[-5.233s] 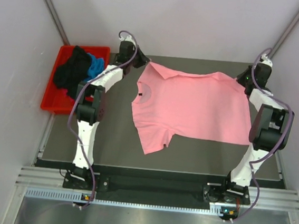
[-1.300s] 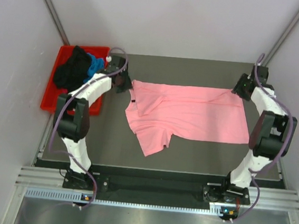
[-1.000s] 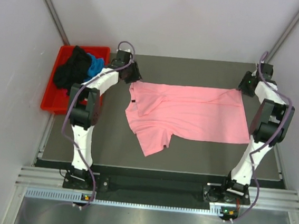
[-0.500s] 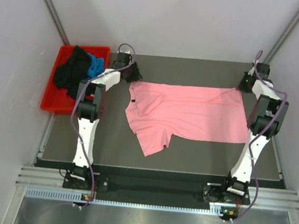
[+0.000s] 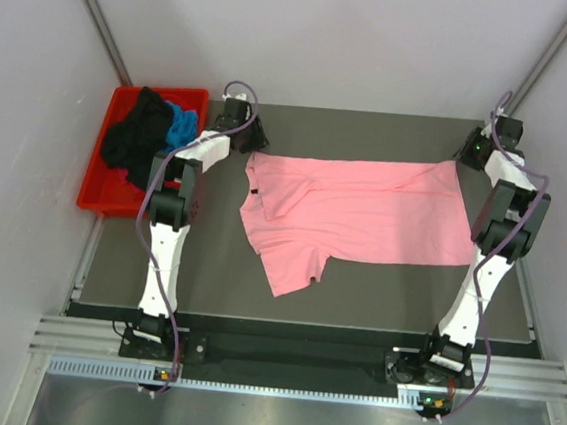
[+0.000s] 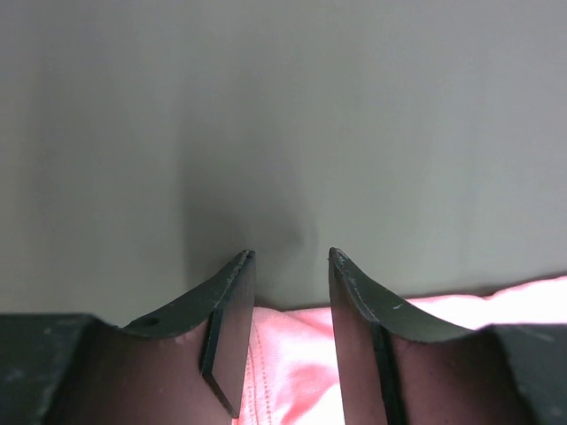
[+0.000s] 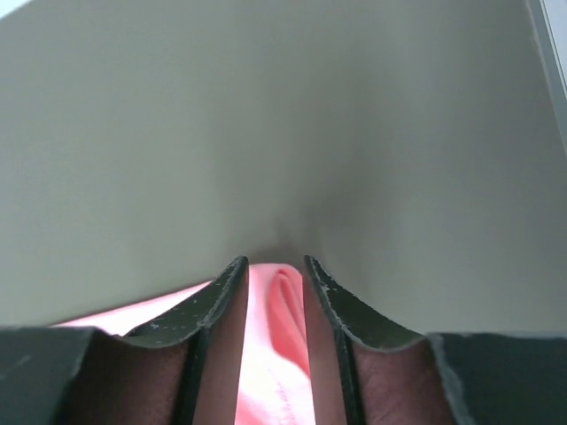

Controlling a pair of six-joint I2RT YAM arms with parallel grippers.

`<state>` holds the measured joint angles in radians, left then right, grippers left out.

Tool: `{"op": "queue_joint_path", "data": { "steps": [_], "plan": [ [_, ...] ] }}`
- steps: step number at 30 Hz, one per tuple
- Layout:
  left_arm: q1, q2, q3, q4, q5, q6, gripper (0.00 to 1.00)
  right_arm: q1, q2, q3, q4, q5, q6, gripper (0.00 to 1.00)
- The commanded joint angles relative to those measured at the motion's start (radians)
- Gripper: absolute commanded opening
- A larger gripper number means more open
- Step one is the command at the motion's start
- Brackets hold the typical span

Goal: Fold and stack the t-shirts
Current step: Fold the tshirt

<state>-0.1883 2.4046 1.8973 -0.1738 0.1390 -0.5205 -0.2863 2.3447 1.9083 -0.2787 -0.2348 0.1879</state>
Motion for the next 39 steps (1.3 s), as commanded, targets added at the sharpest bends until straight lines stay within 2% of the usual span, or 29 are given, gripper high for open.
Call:
{"op": "queue_joint_path", "data": {
  "steps": [1,7,14,24,32,39],
  "plan": [
    [0.006,0.013,-0.037,-0.041,-0.009,0.039,0.45,-0.008,-0.010,0.038,-0.014,0.032,0.028,0.31],
    [0.006,-0.004,-0.001,-0.079,0.001,0.083,0.45,-0.010,-0.068,-0.006,-0.117,0.064,0.105,0.30],
    [0.006,-0.021,-0.003,-0.107,-0.012,0.112,0.43,-0.008,-0.186,-0.139,-0.125,0.146,0.191,0.34],
    [-0.016,-0.194,-0.027,-0.105,-0.090,0.119,0.47,0.012,-0.309,-0.190,-0.234,0.313,0.281,0.41],
    [-0.076,-0.242,-0.131,-0.044,-0.012,0.083,0.47,0.050,-0.288,-0.227,-0.292,0.384,0.390,0.41],
    [-0.102,-0.182,-0.161,-0.033,-0.033,0.074,0.47,0.068,-0.263,-0.236,-0.292,0.393,0.453,0.39]
  ]
}}
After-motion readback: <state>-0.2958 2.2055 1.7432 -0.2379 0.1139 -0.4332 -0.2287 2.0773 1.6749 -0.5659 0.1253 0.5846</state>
